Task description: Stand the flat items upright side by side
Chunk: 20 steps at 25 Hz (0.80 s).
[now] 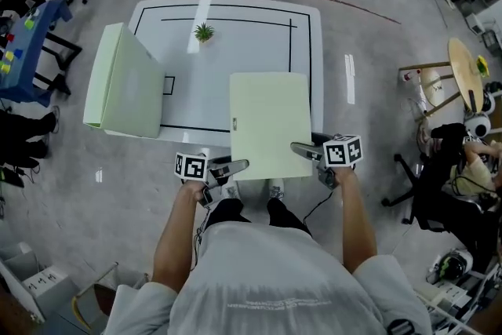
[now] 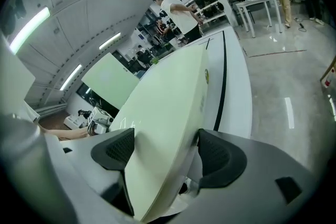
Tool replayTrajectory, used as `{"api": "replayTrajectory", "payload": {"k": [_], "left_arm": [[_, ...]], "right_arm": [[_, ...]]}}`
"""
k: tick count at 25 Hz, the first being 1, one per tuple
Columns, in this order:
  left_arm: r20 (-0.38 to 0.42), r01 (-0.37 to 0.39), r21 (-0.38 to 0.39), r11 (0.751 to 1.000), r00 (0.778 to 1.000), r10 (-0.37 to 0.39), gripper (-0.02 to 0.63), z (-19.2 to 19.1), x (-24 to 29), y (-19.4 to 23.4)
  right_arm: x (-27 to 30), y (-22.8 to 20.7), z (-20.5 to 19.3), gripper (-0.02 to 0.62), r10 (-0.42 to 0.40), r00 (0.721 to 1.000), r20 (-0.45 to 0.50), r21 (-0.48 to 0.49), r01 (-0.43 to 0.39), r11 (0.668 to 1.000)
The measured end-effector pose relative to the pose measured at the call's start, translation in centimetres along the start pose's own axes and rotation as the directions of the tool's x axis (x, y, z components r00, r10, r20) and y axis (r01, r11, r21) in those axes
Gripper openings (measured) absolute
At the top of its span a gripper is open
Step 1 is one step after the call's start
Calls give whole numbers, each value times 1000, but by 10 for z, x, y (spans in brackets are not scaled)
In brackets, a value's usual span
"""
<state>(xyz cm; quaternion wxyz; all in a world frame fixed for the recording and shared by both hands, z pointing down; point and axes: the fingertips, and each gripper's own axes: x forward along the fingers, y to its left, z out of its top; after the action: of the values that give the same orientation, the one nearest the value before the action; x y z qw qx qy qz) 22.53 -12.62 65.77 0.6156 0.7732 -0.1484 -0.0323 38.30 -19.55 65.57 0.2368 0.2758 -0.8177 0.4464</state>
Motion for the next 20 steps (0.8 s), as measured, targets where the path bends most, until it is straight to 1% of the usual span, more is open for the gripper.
{"api": "replayTrajectory", "payload": {"k": [2, 6, 9, 12, 16, 20], "left_arm": [[24, -25, 14, 1000, 999, 25, 333, 2, 0, -5], [32, -92, 69, 993, 995, 90, 325, 3, -1, -13], [100, -154, 130, 979, 985, 142, 324, 18, -8, -16], [172, -200, 182, 963, 970, 169, 324, 32, -10, -29], [246, -278, 250, 928, 945, 216, 322, 43, -10, -37], [313, -369, 301, 879, 909, 274, 324, 48, -9, -35]], "right_arm": [[1, 1, 7, 382, 21, 1000, -17, -37, -22, 999], [4, 7, 24, 382, 67, 997, -36, -155, -72, 985], [7, 11, 42, 382, 112, 993, -37, -203, -117, 972], [9, 15, 61, 382, 141, 989, -39, -253, -146, 956], [14, 21, 86, 382, 157, 986, -58, -372, -168, 913], [20, 27, 107, 382, 158, 984, -85, -496, -180, 850]]}}
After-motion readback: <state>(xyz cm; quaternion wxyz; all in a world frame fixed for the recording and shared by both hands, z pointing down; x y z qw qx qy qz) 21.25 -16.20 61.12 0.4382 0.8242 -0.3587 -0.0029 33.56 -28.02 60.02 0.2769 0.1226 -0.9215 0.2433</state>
